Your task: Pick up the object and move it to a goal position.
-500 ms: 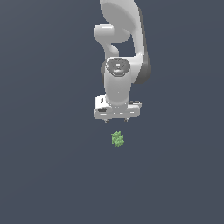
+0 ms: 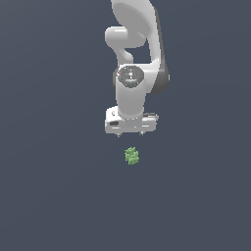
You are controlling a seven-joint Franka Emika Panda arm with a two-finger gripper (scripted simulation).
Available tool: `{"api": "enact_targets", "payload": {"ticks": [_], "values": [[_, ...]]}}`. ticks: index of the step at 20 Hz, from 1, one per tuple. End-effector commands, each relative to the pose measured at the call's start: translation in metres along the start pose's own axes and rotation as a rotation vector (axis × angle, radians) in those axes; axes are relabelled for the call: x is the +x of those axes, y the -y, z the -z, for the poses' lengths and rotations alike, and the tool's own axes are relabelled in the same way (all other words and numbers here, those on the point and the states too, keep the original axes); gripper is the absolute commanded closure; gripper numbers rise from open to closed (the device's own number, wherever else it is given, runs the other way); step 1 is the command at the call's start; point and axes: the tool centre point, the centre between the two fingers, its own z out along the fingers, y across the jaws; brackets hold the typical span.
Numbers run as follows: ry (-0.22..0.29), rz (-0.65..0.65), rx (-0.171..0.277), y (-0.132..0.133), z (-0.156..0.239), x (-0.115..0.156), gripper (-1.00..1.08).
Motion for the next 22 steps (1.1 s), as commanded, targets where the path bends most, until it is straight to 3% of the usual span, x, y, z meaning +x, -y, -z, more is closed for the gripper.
{"api": "enact_targets", "payload": {"ticks": [1, 9, 22], "values": [[0.004, -0.002, 0.004, 0.0, 0.0, -0.001, -0.92], [-0.006, 0.034, -0.005, 0.0, -0.008, 0.008, -0.92], [-0.048, 0.208, -0.035, 0.004, -0.05, 0.049, -0.92]]}}
